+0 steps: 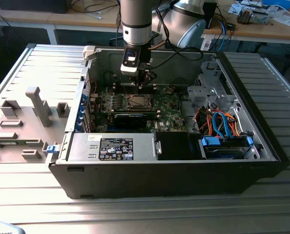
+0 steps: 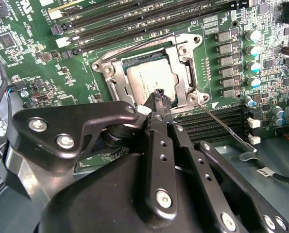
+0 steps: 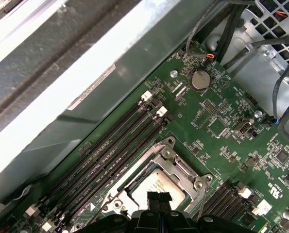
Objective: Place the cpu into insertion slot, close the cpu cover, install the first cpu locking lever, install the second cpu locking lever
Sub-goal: 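Install the first cpu locking lever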
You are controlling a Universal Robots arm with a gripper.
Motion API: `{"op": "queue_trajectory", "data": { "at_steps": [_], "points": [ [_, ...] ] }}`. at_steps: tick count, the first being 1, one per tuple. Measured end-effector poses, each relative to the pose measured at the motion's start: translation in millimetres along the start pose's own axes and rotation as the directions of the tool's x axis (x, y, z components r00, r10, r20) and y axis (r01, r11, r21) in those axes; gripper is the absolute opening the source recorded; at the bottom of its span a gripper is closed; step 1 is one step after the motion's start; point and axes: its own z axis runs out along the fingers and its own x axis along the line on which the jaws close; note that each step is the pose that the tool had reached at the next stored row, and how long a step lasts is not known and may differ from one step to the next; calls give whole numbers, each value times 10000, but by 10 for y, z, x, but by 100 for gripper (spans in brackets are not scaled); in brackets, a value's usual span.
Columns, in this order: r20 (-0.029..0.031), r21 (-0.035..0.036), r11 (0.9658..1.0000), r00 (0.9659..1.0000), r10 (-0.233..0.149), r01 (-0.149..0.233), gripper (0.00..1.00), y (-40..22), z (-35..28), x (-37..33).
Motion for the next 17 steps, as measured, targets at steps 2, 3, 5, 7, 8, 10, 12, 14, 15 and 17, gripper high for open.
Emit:
{"op": "queue_trajectory", "data": {
  "at_steps": [2, 3, 5, 7, 8, 10, 12, 14, 15, 17],
  "points": [
    [0, -1, 10000, 10000, -13, 13, 11, 0, 0, 0],
    [0, -2, 10000, 10000, -25, 25, 11, 0, 0, 0],
    [0, -4, 10000, 10000, -40, 40, 11, 0, 0, 0],
    [0, -5, 10000, 10000, -53, 53, 11, 0, 0, 0],
    [0, -6, 10000, 10000, -64, 64, 11, 0, 0, 0],
    [0, -7, 10000, 10000, -78, 78, 11, 0, 0, 0],
    [0, -9, 10000, 10000, -94, 94, 11, 0, 0, 0],
    [0, -10, 9999, 9999, -107, 107, 11, 0, 0, 0],
    [-1, -11, 9999, 9999, -112, 112, 11, 0, 0, 0],
    [-1, -12, 9999, 9999, -122, 122, 11, 0, 0, 0]
  ]
}}
